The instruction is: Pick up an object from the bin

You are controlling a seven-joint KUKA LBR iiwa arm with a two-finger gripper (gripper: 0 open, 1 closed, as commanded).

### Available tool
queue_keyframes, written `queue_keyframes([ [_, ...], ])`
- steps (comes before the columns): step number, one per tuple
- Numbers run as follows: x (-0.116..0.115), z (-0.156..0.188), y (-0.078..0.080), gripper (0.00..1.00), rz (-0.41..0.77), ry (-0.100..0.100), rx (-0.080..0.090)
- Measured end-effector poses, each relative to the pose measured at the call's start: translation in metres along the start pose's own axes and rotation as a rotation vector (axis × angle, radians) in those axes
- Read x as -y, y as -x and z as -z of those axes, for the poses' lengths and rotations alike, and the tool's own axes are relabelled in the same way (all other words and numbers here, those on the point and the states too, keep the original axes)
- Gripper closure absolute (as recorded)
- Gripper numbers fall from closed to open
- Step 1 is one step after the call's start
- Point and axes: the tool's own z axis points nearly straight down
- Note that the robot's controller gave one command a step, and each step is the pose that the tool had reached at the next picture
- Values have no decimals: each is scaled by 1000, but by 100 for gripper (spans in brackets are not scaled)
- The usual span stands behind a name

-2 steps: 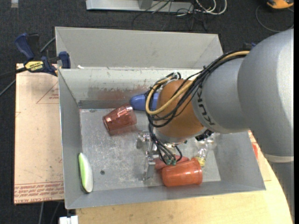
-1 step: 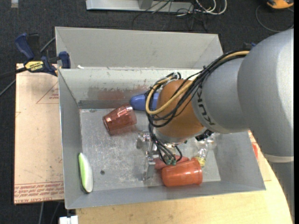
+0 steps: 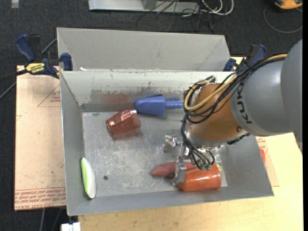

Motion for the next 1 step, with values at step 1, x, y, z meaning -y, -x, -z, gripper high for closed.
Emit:
queue_keyframes([
  [1, -29, 7, 6, 100, -283, 0, 0],
])
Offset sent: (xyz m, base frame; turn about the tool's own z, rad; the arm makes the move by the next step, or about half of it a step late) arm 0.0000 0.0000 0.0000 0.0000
